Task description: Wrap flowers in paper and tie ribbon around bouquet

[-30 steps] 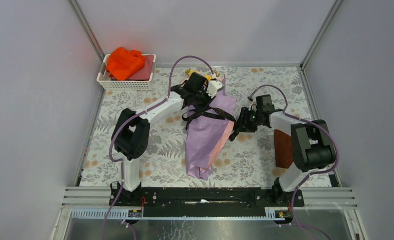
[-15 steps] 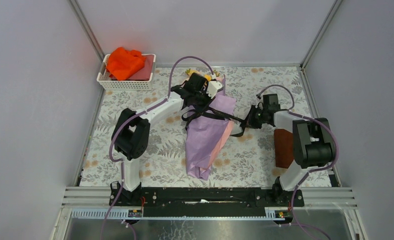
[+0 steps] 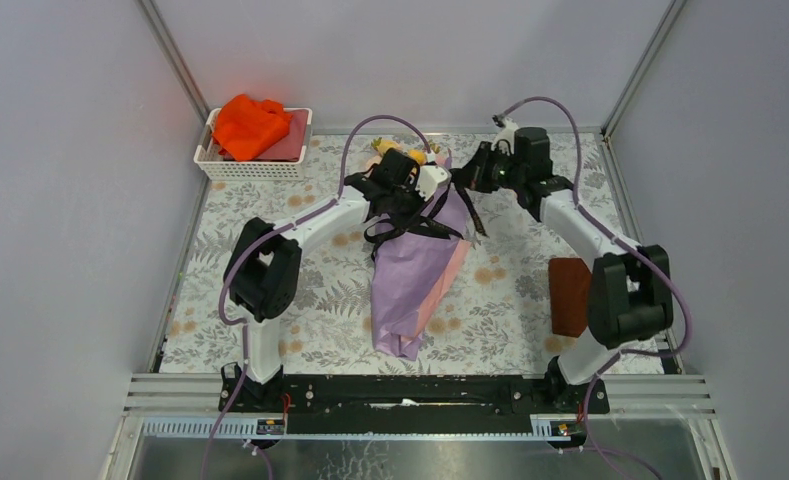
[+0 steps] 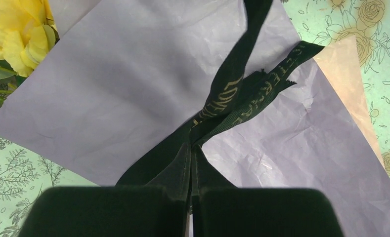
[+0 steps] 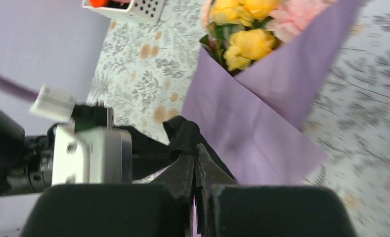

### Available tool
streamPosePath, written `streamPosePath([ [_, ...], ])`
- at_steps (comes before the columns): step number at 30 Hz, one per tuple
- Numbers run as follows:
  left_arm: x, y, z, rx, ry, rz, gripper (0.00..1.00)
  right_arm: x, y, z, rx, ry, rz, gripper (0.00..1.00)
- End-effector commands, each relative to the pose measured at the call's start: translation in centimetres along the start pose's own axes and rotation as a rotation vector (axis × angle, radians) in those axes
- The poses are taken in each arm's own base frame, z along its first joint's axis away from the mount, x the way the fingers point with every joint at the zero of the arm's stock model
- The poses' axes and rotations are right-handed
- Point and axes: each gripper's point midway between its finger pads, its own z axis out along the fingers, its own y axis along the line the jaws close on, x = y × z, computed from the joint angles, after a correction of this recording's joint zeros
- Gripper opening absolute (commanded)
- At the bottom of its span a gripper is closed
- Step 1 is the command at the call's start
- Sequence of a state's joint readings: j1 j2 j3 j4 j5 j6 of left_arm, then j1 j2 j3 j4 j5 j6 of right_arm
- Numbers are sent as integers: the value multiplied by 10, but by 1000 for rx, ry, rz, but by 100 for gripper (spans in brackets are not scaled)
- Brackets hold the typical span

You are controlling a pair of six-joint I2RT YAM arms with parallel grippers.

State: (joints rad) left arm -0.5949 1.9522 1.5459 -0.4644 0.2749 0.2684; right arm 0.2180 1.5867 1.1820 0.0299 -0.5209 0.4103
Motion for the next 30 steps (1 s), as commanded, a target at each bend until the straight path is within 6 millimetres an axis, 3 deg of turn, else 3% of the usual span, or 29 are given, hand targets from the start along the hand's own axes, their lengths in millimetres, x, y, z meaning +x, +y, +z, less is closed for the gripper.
streamPosePath([
  [1,-18,-6,-17,10,-63,42,0,4,21,44,-104,49,61,0],
  [5,-24,-11,-27,23,-91,63,0,31,6,76,-112,139,148,0],
  [10,-34,-12,-36,25,-127,77,0,80,7,89,-163,317,130,0],
  [14,-39,-9,-36,13,-135,65,0,123,12,68,-257,488,132,0],
  [18,-39,-8,-32,17,-131,57,0,152,9,45,-285,615,113,0],
  [21,-40,-8,-30,20,-130,54,0,166,3,31,-245,692,104,12],
  [26,-40,-10,-32,25,-132,54,0,154,-8,29,-159,678,67,38],
  [30,-38,-9,-29,26,-125,48,0,125,-17,35,-53,606,20,43],
])
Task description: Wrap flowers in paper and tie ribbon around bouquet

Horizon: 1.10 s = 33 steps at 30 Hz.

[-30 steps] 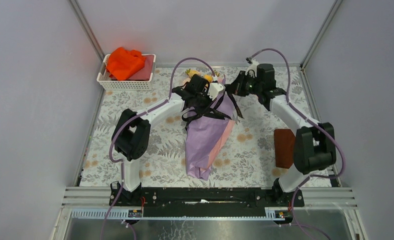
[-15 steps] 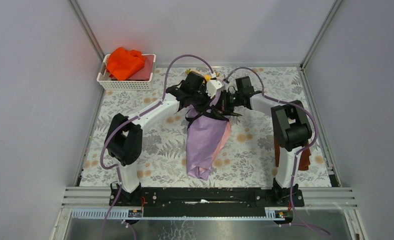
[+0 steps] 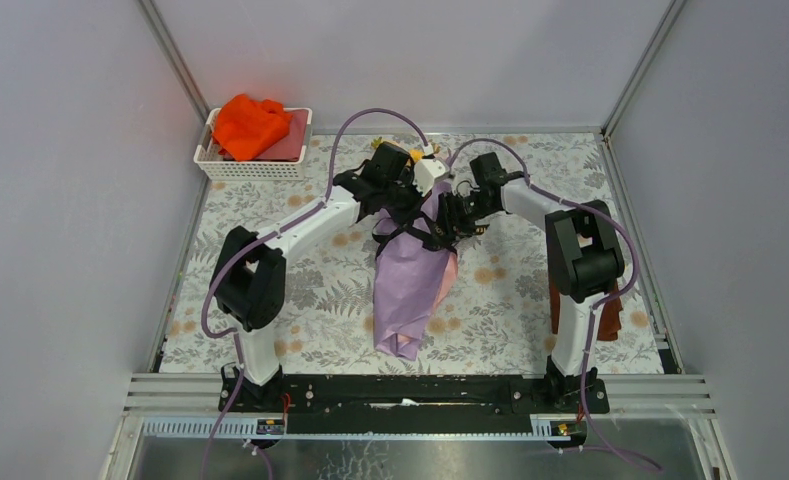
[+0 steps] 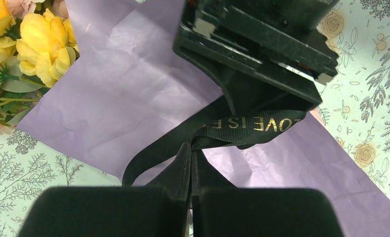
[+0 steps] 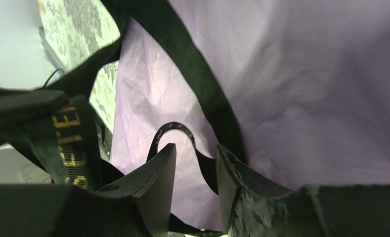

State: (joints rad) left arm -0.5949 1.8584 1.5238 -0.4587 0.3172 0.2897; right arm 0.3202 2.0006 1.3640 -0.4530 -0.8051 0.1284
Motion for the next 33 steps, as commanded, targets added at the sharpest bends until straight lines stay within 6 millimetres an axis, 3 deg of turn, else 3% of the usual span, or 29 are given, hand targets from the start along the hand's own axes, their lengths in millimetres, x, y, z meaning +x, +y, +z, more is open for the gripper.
streamPosePath([
  [1,-13,1,3,5,-37,2,0,-36,5,-30,128,-100,-69,43],
  [6,-11,3,8,2,-34,-4,0,-62,-10,-54,300,-189,-70,46],
  [7,-11,3,9,2,-33,-6,0,-65,-12,-58,319,-199,-71,49],
  [10,-14,4,11,3,-35,-7,0,-70,-13,-64,351,-209,-81,69],
  [12,-15,5,11,0,-39,-6,0,-72,-9,-63,327,-197,-84,69],
  [17,-20,6,9,-4,-49,-4,0,-77,-10,-66,332,-191,-80,61],
  [20,-23,6,8,-4,-54,-1,0,-89,-4,-73,284,-256,-78,39],
  [22,-24,5,8,-2,-56,0,0,-87,5,-65,204,-243,-60,32],
  [27,-27,6,10,1,-59,-3,0,-67,2,-35,103,-138,0,30],
  [33,-28,6,11,6,-55,-6,0,-51,14,-7,-22,-8,0,23],
])
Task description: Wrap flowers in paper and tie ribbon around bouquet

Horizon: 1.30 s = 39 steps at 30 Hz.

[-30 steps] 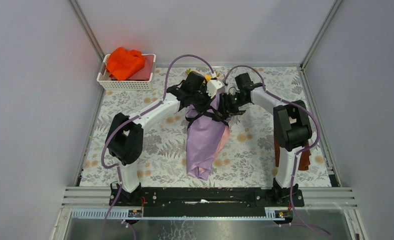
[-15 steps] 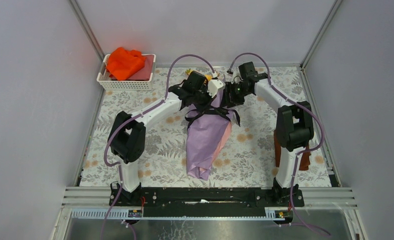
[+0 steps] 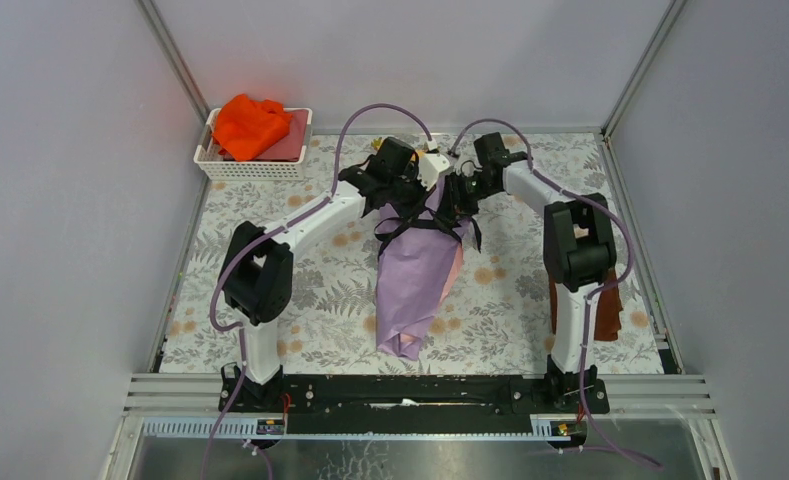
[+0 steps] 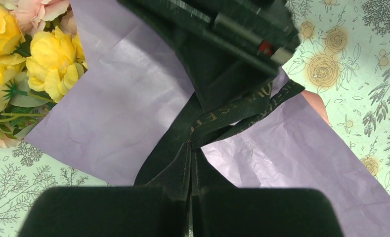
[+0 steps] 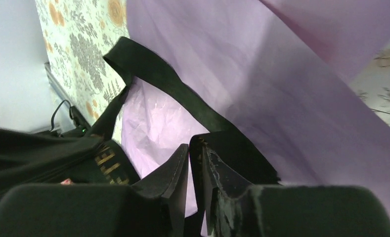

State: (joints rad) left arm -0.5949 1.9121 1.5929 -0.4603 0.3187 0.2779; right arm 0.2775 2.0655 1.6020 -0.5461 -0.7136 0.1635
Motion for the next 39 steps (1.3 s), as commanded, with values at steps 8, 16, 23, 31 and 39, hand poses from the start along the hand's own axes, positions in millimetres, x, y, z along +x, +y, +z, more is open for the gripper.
streamPosePath([
  [8,-13,-1,2,8,-35,1,0,41,49,14,-269,221,-33,8],
  [16,-9,-2,6,21,-26,-7,0,23,33,-3,-126,167,-72,51],
  [23,-4,-2,10,21,-12,-8,0,-40,18,-23,21,-84,-20,63],
  [31,-4,-2,10,20,-15,-8,0,-85,23,-65,67,-346,-43,64],
  [39,-7,-2,9,17,-24,-7,0,-34,40,-92,22,-596,-188,50],
])
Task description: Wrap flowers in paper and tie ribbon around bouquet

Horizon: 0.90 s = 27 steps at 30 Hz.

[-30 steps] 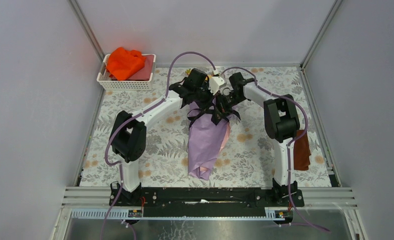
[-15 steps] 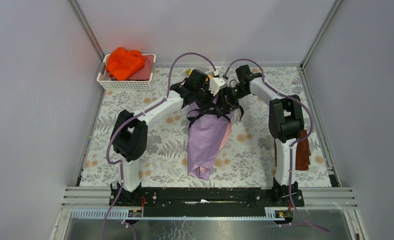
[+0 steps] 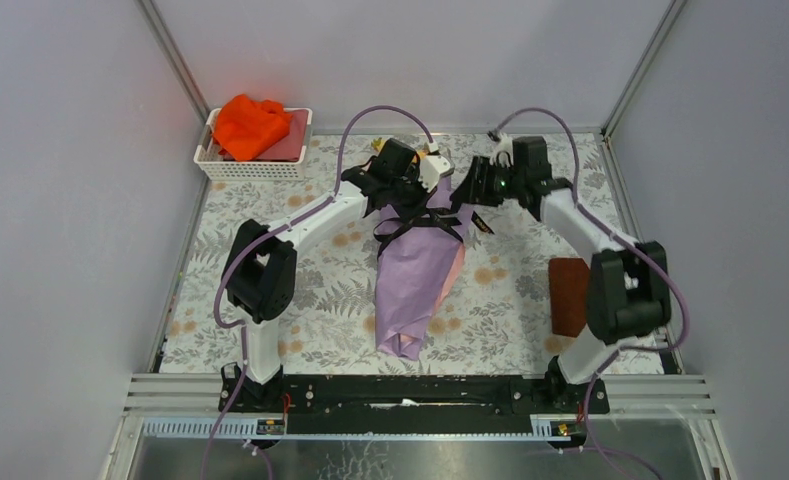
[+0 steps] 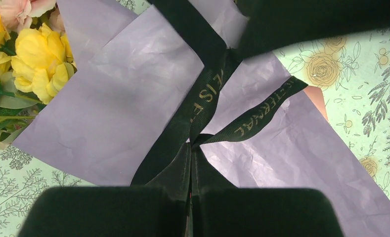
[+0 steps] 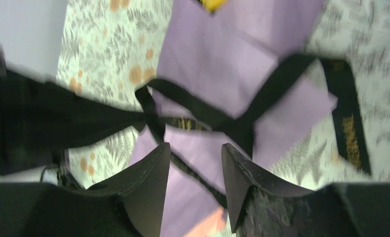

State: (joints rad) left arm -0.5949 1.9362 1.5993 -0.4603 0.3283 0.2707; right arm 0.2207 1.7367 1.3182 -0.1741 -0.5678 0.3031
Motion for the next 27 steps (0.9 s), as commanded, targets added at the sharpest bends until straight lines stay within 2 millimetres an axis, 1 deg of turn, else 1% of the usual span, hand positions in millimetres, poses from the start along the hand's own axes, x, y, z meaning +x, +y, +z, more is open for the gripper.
streamPosePath([
  [1,-12,0,1,0,-36,8,0,6,25,-28,-61,-222,-115,48],
  [2,-12,1,1,-2,-35,9,0,21,29,-30,-68,-224,-141,48],
  [4,-14,0,0,-2,-40,13,0,47,45,-33,-115,-243,-200,47],
  [6,-16,1,-2,-5,-45,13,0,63,64,-36,-183,-307,-265,46],
  [8,-19,1,-4,-6,-50,11,0,75,73,-36,-215,-366,-316,44],
  [9,-20,0,-5,-6,-53,10,0,81,76,-34,-222,-390,-352,42],
  [11,-23,-1,-8,-2,-61,9,0,92,77,-24,-198,-406,-434,41],
  [13,-25,-2,-12,1,-68,8,0,100,71,-8,-168,-393,-499,40],
  [15,-27,-5,-16,7,-70,8,0,97,68,-3,-162,-439,-550,40],
  [19,-30,-13,-28,12,-69,-24,0,82,50,-3,-68,-563,-657,41],
  [21,-32,-21,-37,20,-72,-20,0,78,43,-1,-27,-574,-683,40],
  [23,-37,-29,-50,17,-87,1,0,76,41,0,-13,-576,-692,40],
  [27,-34,-37,-62,8,-65,9,0,69,38,-5,6,-594,-694,42],
])
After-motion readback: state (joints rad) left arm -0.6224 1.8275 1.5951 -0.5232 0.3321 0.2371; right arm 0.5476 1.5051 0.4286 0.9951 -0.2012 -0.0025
